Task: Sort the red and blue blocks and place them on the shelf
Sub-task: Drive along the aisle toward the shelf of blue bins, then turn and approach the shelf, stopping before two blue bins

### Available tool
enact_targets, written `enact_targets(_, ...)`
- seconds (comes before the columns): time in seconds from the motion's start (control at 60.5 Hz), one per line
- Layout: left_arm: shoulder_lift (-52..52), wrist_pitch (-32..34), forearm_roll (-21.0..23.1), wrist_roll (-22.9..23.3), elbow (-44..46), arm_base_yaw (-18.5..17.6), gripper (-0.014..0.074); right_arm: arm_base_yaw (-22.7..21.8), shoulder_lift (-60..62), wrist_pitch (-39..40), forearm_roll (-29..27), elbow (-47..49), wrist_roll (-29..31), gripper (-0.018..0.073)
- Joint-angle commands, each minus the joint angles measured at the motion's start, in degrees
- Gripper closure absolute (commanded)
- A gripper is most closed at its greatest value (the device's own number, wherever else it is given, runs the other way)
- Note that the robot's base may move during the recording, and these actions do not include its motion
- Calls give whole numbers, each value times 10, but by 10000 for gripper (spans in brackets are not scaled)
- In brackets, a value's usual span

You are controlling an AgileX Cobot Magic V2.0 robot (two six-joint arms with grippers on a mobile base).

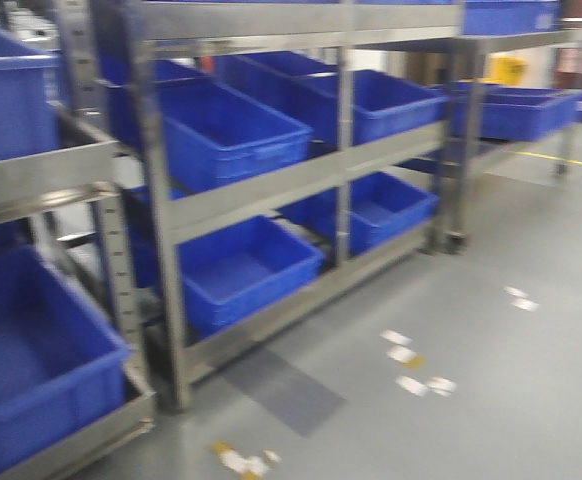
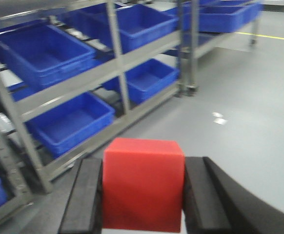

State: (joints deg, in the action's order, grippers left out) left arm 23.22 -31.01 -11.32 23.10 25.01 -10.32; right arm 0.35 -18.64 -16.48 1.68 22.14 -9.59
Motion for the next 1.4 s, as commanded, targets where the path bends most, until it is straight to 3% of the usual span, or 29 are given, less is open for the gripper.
enact_targets(0.0,8,45,-5,2,17,1,472,-4,-5,55,4,19,2,502)
enact_targets(1.388,8,45,-5,2,17,1,472,-4,-5,55,4,19,2,502)
